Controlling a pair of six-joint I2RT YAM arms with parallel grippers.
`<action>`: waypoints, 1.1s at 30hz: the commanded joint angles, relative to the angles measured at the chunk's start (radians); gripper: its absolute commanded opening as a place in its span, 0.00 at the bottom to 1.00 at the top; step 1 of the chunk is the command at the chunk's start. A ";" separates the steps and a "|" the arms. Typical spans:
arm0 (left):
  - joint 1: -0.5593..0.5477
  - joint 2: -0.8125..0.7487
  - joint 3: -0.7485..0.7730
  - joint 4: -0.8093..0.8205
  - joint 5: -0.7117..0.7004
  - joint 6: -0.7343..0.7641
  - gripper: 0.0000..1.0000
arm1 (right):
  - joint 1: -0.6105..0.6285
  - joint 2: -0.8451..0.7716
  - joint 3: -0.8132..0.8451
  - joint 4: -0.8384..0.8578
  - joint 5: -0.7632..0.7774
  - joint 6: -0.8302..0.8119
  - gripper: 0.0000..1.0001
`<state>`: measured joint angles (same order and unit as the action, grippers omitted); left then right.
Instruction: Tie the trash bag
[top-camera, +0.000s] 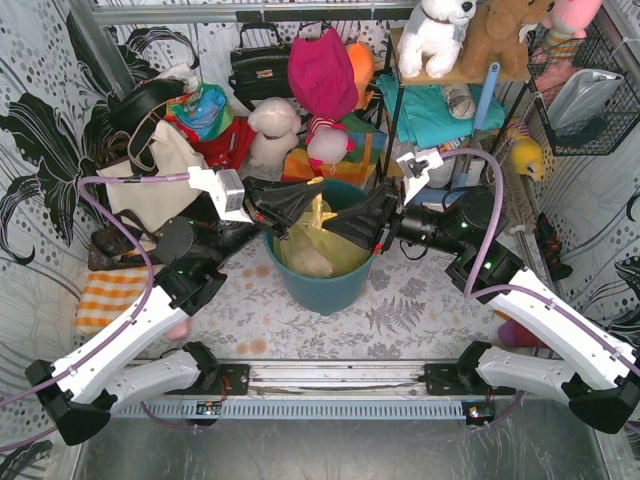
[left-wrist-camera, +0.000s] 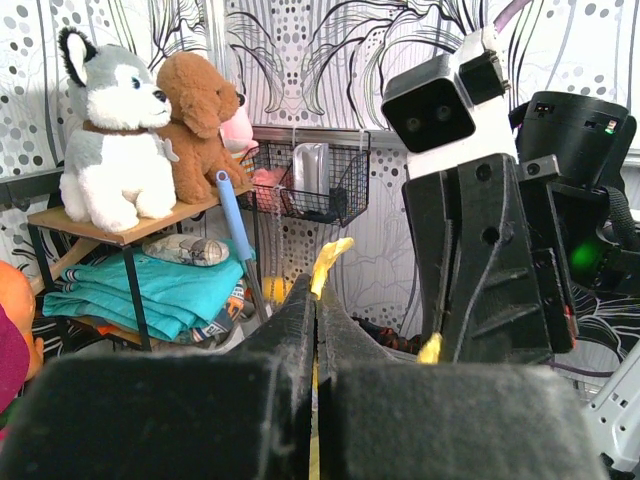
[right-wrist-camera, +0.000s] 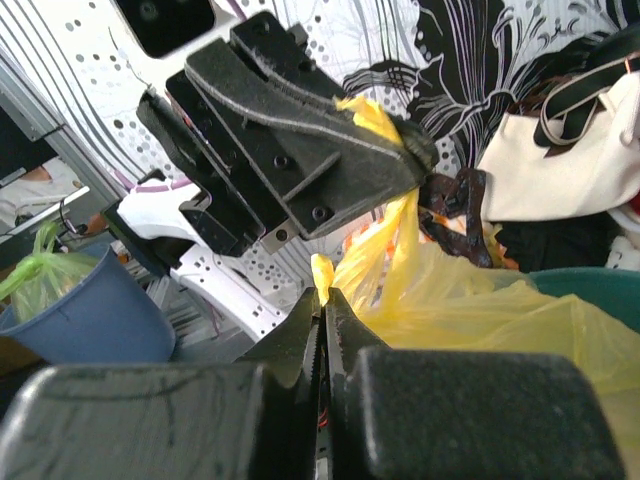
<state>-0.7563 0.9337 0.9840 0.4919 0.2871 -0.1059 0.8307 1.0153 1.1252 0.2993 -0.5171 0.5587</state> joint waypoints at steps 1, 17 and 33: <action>0.008 0.005 0.018 0.016 -0.018 0.022 0.00 | 0.025 -0.004 0.029 -0.052 -0.008 -0.053 0.00; 0.008 -0.039 0.020 0.047 0.131 -0.001 0.00 | 0.030 0.051 0.225 -0.208 0.486 -0.058 0.00; 0.005 0.175 0.318 0.074 0.454 -0.026 0.00 | 0.028 0.635 1.028 -0.411 0.173 -0.042 0.00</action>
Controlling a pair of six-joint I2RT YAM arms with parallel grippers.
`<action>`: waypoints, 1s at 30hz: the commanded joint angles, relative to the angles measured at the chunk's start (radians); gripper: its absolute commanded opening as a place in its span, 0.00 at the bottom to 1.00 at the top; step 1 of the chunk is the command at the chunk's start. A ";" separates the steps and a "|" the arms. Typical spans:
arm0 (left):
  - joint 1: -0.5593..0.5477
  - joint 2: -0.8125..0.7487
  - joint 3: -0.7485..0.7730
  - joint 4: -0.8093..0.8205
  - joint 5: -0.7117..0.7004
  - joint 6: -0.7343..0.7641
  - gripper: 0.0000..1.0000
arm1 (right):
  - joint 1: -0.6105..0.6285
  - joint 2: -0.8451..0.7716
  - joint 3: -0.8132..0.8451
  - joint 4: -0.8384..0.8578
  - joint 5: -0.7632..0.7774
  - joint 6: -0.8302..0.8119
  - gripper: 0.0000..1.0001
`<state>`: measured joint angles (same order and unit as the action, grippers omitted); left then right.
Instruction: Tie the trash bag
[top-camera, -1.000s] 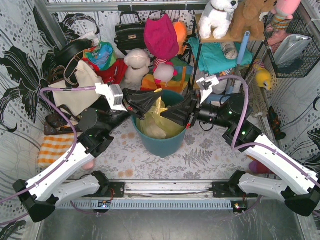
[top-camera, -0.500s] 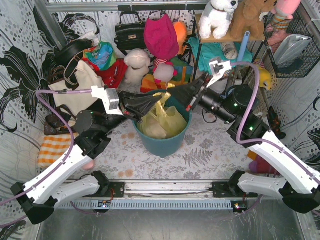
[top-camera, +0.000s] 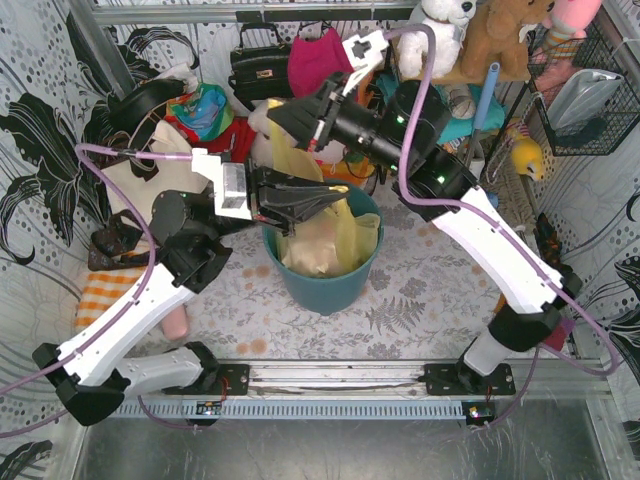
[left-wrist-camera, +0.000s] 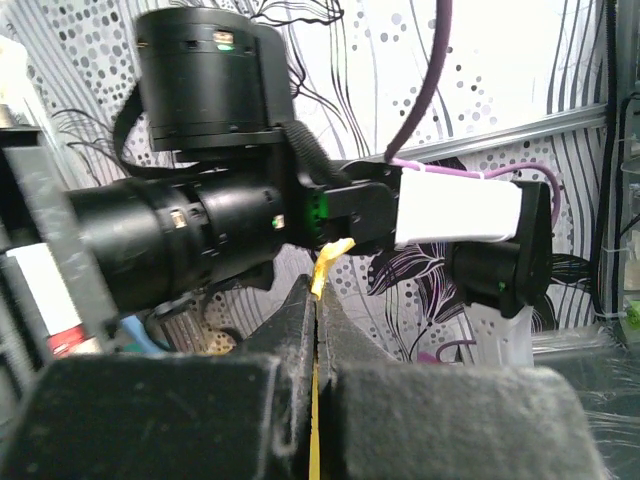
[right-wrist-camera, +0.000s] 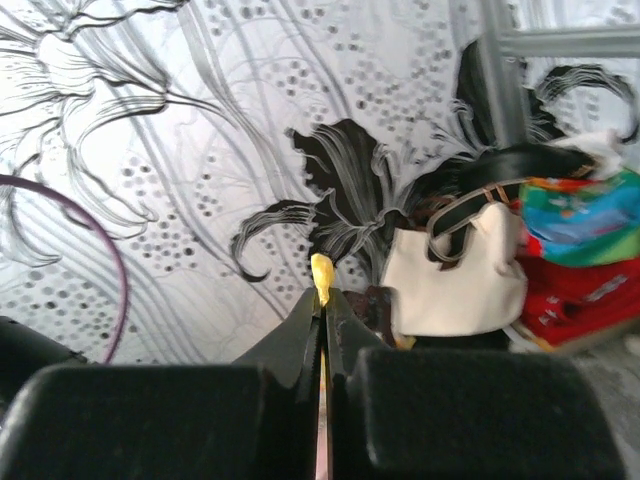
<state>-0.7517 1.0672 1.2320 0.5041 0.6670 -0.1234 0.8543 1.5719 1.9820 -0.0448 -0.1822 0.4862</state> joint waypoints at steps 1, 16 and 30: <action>0.000 0.054 0.084 0.067 0.077 -0.009 0.00 | 0.005 0.119 0.241 -0.086 -0.194 0.042 0.00; 0.000 0.026 -0.056 0.093 -0.106 0.043 0.00 | 0.003 -0.005 0.017 -0.103 -0.058 0.086 0.00; 0.000 -0.080 -0.182 0.110 -0.262 0.060 0.00 | 0.003 -0.350 -0.554 0.225 0.123 0.104 0.00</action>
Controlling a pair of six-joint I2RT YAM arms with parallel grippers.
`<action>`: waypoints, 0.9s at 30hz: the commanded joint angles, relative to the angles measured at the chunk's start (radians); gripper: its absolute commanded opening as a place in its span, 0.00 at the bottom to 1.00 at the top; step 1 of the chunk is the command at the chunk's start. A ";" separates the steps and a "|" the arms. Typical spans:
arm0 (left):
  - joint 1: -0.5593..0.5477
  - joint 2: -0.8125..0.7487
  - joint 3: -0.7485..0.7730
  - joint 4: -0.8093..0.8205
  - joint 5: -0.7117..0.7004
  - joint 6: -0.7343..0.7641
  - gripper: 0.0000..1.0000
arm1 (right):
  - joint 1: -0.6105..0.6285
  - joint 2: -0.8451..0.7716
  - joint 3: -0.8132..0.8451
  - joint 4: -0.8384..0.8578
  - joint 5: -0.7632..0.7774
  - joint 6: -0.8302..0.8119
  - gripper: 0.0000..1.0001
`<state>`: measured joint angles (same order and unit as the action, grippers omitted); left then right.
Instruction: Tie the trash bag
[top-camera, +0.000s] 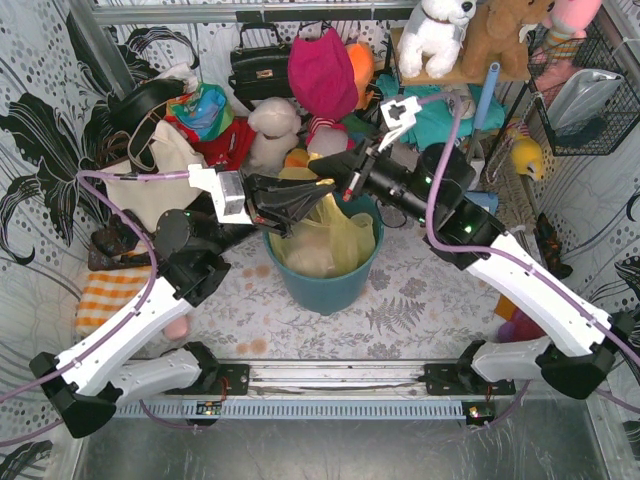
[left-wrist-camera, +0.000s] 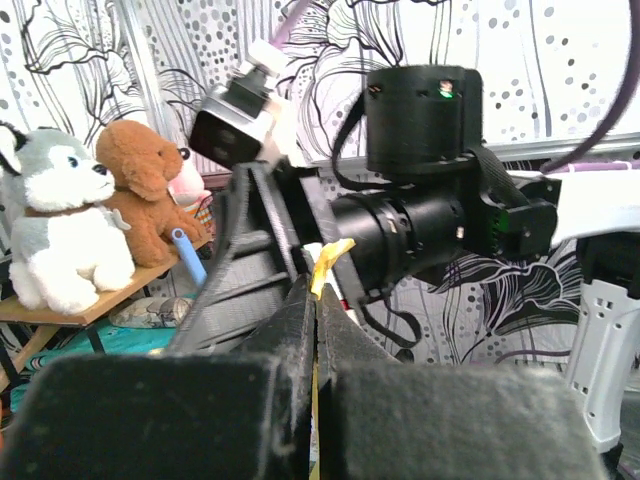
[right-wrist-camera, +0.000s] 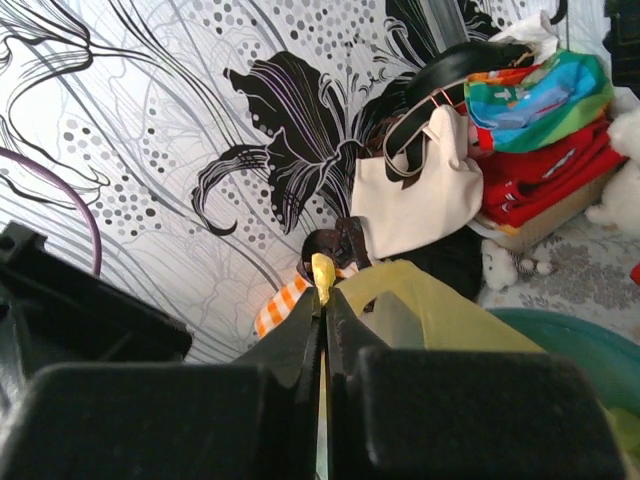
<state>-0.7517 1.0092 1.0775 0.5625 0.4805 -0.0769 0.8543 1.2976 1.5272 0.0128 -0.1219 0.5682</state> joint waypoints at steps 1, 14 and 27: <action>0.000 -0.027 -0.033 0.052 -0.088 0.013 0.00 | 0.002 -0.094 -0.145 0.205 0.060 0.022 0.00; 0.002 -0.083 -0.092 0.004 -0.245 0.017 0.00 | 0.003 -0.255 -0.436 0.545 -0.012 -0.002 0.00; 0.003 -0.100 -0.093 -0.078 -0.330 0.042 0.00 | 0.003 -0.244 -0.369 0.429 -0.228 -0.129 0.00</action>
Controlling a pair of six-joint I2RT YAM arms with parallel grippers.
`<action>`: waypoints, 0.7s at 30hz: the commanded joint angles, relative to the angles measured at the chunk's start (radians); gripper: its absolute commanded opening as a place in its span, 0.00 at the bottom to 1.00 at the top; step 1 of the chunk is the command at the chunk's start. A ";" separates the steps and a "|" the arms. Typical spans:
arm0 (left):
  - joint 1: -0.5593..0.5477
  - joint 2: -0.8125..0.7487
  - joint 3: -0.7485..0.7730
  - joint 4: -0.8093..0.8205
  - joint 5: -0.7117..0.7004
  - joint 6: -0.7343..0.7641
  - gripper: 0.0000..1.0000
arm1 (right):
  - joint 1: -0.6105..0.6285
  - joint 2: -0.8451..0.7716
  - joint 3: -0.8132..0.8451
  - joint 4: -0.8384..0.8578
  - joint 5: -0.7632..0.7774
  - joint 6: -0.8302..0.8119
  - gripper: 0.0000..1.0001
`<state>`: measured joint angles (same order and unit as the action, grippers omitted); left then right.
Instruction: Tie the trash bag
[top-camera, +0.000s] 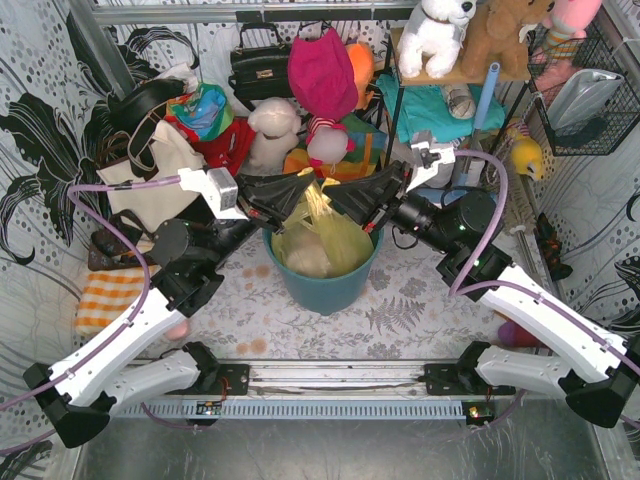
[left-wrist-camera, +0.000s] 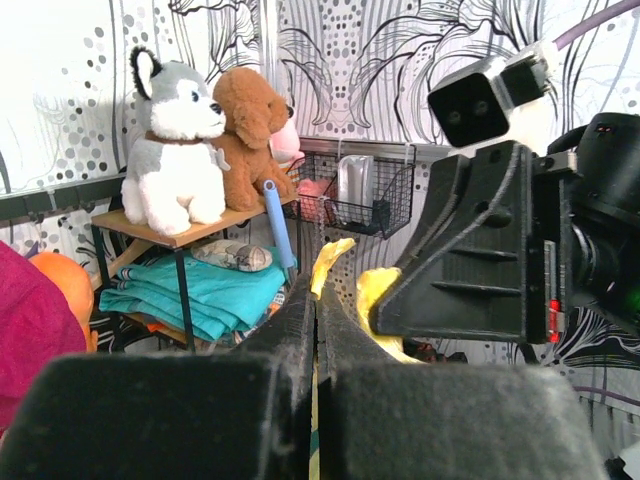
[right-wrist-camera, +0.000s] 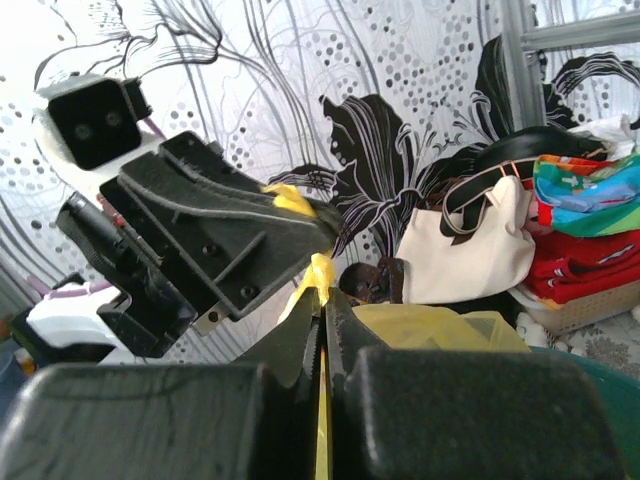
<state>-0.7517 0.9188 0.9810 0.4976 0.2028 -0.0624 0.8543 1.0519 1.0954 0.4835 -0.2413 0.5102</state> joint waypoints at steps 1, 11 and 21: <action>0.003 -0.009 0.006 -0.019 -0.056 0.028 0.00 | 0.003 0.009 0.079 -0.063 -0.134 -0.082 0.00; 0.006 0.015 0.036 -0.080 -0.087 0.037 0.00 | 0.004 0.086 0.230 -0.319 -0.252 -0.132 0.00; 0.006 0.039 0.055 -0.094 -0.079 0.028 0.00 | 0.040 0.155 0.343 -0.533 -0.269 -0.159 0.00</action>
<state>-0.7506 0.9512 0.9920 0.3885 0.1356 -0.0463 0.8715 1.1889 1.3746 0.0498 -0.4946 0.3782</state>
